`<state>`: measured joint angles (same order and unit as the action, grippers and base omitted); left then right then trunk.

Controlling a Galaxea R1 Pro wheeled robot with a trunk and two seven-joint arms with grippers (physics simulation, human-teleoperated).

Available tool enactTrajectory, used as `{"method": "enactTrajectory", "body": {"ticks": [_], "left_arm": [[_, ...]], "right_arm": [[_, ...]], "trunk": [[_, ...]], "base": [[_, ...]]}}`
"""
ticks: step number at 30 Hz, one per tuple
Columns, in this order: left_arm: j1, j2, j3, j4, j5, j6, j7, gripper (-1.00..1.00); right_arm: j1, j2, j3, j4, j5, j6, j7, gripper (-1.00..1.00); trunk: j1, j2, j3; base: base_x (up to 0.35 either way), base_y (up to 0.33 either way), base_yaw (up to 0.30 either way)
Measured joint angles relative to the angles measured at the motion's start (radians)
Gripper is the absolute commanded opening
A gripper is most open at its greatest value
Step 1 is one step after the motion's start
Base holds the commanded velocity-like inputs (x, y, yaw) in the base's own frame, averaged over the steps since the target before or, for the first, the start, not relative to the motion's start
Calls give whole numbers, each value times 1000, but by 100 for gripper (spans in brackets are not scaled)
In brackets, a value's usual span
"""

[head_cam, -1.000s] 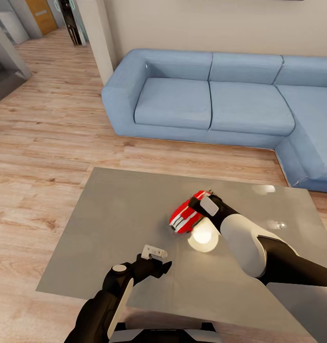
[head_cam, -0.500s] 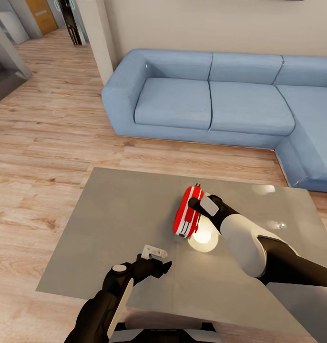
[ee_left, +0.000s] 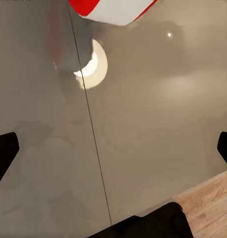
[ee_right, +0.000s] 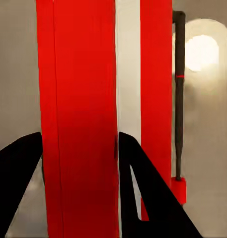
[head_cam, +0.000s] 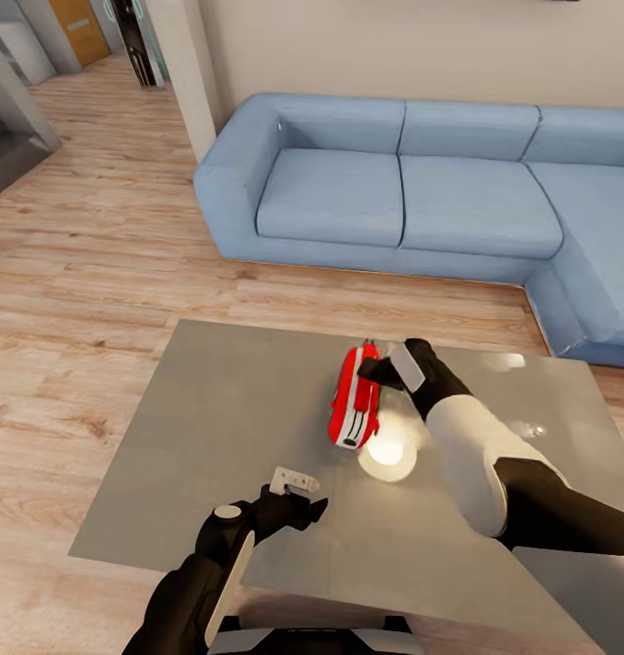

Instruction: Turn on the radio receiver that's on the table in the living room.

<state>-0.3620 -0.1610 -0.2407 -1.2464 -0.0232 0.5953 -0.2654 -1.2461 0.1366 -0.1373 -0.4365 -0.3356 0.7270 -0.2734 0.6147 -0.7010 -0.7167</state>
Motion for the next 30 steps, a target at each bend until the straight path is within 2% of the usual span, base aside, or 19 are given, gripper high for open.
{"method": "enactTrajectory", "body": {"ticks": [1, 3, 4, 6, 9, 13, 16, 20, 24, 25, 27, 30], "left_arm": [[-1, 0, 0, 0, 0, 0, 0, 100], [0, 0, 0, -1, 0, 0, 0, 100], [0, 0, 0, -1, 0, 0, 0, 100], [0, 0, 0, -1, 0, 0, 0, 100], [0, 0, 0, -12, 0, 1, 0, 100], [0, -1, 0, -21, 0, 1, -1, 100], [0, -1, 1, -26, 0, 1, -1, 100], [0, -1, 0, -38, 7, 2, -2, 100], [0, 0, 0, -59, 49, 6, -4, 100], [0, 1, 0, -65, 65, 8, -5, 100], [0, 1, 0, -70, 76, 10, -6, 100], [0, 1, 0, -72, 81, 10, -6, 100]], "right_arm": [[1, 1, -4, -41, -43, -13, 4, -100], [5, 0, -1, -244, 19, 55, -2, -100], [9, 0, -1, -314, 21, 69, -3, -100], [42, 0, -1, -415, -7, 132, -6, -100], [74, 0, -2, -518, 11, 207, -8, -100], [84, -3, -2, -577, -1, 258, -8, -100], [87, -22, -3, -611, 11, 298, -8, -100], [89, -65, -5, -667, 1, 320, -2, -100], [110, -96, -5, -735, -14, 320, 5, -100], [130, -111, -5, -757, -23, 320, 16, -100], [155, -140, -5, -776, -17, 320, 49, -100], [172, -189, -4, -784, -58, 320, 139, -100]], "trunk": [[0, 0, 0], [0, 0, 0], [0, 0, 0], [0, 0, 0], [0, 0, 0], [0, 0, 0], [0, 0, 0], [0, 0, 0], [0, 0, 0], [0, 0, 0], [0, 0, 0], [0, 0, 0]], "base": [[0, 0, 0], [0, 0, 0], [0, 0, 0], [0, 0, 0], [0, 0, 0], [0, 0, 0], [0, 0, 0], [0, 0, 0], [0, 0, 0], [0, 0, 0], [0, 0, 0], [0, 0, 0]]}}
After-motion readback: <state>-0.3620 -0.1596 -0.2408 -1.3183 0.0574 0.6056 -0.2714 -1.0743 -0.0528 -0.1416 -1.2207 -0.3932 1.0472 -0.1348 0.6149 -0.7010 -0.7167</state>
